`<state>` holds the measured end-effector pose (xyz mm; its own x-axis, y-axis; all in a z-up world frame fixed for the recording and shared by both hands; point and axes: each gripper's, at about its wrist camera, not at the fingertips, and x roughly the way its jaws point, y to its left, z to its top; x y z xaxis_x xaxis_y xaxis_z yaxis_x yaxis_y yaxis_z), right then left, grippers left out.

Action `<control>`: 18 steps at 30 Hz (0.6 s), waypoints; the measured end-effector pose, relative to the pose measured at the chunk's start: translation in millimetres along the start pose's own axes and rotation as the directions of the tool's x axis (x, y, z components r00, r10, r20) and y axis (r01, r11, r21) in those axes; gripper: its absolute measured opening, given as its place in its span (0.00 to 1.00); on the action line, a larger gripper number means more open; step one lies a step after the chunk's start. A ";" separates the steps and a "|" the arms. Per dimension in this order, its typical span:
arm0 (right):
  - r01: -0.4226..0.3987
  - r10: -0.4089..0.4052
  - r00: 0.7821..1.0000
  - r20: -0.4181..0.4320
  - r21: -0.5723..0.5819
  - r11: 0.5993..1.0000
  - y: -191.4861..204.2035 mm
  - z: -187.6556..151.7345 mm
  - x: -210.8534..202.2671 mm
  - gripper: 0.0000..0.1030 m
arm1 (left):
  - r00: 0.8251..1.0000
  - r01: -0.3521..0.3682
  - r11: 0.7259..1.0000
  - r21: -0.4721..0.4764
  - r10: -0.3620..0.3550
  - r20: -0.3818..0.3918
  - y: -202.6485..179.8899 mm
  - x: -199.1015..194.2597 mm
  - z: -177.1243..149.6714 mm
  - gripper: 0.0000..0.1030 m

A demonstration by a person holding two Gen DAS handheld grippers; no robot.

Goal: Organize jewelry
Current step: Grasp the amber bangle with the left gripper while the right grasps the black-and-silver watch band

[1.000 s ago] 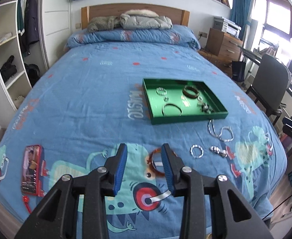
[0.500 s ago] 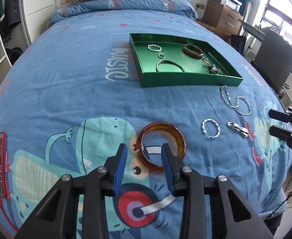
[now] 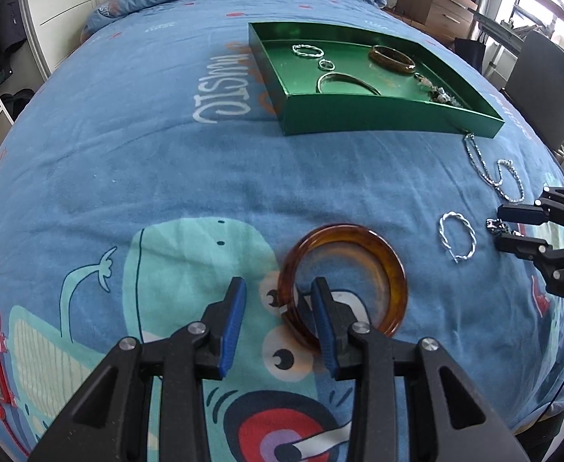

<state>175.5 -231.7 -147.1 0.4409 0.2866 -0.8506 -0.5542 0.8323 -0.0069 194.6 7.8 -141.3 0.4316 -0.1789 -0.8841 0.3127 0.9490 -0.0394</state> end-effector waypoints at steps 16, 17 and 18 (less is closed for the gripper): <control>-0.003 0.003 1.000 0.004 0.002 1.000 7.7 0.4 5.2 0.09 | 0.999 -0.042 0.997 0.061 0.042 0.003 -15.6 7.5 3.7 0.21; -0.001 0.000 1.000 0.005 0.006 1.000 8.6 0.3 5.0 0.09 | 0.999 -0.042 0.997 0.063 0.042 0.004 -16.9 7.4 3.6 0.20; 0.003 -0.003 1.000 0.005 0.010 1.000 9.4 0.3 4.7 0.08 | 0.999 -0.043 0.997 0.064 0.042 0.006 -18.1 7.3 3.5 0.17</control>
<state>172.6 -222.4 -151.0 0.4465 0.2863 -0.8478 -0.5457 0.8380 -0.0043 195.0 -11.7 -145.4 0.4494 -0.1399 -0.8823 0.3476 0.9372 0.0284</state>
